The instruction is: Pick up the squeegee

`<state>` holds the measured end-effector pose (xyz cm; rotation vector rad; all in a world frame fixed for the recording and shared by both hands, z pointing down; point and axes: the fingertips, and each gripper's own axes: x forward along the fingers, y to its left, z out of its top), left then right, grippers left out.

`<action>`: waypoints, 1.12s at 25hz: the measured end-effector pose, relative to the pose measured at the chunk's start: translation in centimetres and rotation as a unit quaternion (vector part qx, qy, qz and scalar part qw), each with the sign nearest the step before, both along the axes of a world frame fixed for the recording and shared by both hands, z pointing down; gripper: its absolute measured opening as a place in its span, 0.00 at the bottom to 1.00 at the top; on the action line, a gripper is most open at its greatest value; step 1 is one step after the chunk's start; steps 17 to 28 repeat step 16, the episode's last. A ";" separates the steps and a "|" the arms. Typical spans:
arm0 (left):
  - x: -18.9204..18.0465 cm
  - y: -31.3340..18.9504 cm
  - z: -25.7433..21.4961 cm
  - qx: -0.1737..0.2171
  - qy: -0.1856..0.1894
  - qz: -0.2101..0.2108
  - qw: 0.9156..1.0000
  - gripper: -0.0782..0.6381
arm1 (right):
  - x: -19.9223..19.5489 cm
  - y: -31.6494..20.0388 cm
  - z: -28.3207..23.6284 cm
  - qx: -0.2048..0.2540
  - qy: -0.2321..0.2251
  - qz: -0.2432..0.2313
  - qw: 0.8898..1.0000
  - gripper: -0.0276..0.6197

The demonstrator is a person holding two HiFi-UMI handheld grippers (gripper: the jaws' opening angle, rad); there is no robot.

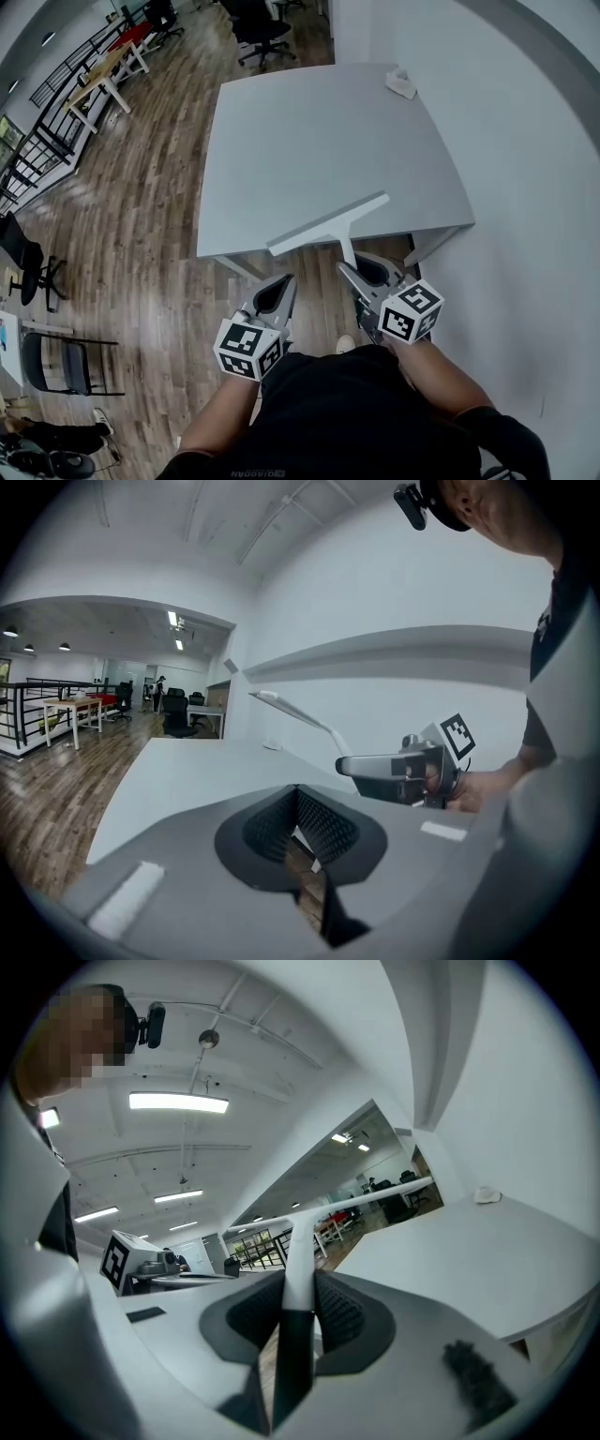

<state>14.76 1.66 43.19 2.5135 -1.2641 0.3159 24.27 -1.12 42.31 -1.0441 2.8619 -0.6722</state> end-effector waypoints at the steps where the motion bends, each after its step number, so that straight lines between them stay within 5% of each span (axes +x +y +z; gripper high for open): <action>1: -0.2 0.1 0.1 0.000 -0.001 0.002 1.000 0.12 | -0.2 0.0 0.0 0.001 0.000 0.003 1.000 0.20; 16: -5.9 0.5 -1.1 0.004 0.005 0.021 1.000 0.12 | -5.5 0.5 -1.9 0.010 0.001 0.032 0.999 0.20; 28: -5.9 0.5 -1.1 0.004 0.005 0.021 1.000 0.12 | -5.5 0.5 -1.9 0.010 0.001 0.032 0.999 0.20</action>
